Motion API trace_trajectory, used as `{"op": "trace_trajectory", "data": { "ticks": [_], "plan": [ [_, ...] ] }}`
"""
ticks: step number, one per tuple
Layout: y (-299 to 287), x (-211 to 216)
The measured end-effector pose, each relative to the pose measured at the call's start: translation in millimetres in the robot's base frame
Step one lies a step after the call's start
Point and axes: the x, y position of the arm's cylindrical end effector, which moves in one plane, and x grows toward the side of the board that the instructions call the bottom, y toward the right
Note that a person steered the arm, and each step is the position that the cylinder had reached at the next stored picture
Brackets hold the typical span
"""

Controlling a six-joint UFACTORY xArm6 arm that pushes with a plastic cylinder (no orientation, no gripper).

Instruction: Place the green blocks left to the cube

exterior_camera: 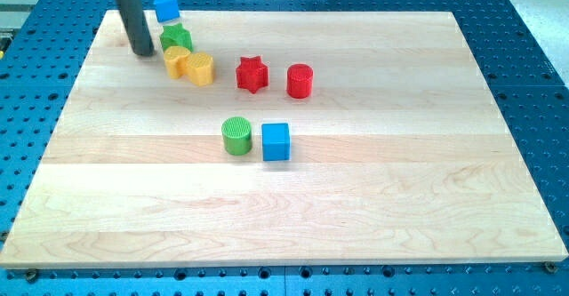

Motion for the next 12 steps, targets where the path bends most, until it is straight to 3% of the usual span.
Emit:
{"op": "trace_trajectory", "data": {
  "ticks": [1, 2, 3, 4, 6, 7, 8, 9, 10, 11, 12],
  "plan": [
    [14, -34],
    [95, -37],
    [131, -19],
    [72, 4],
    [-10, 4],
    [-21, 98],
    [-17, 76],
    [-74, 108],
    [-47, 165],
    [29, 200],
    [-43, 184]
  ]
}}
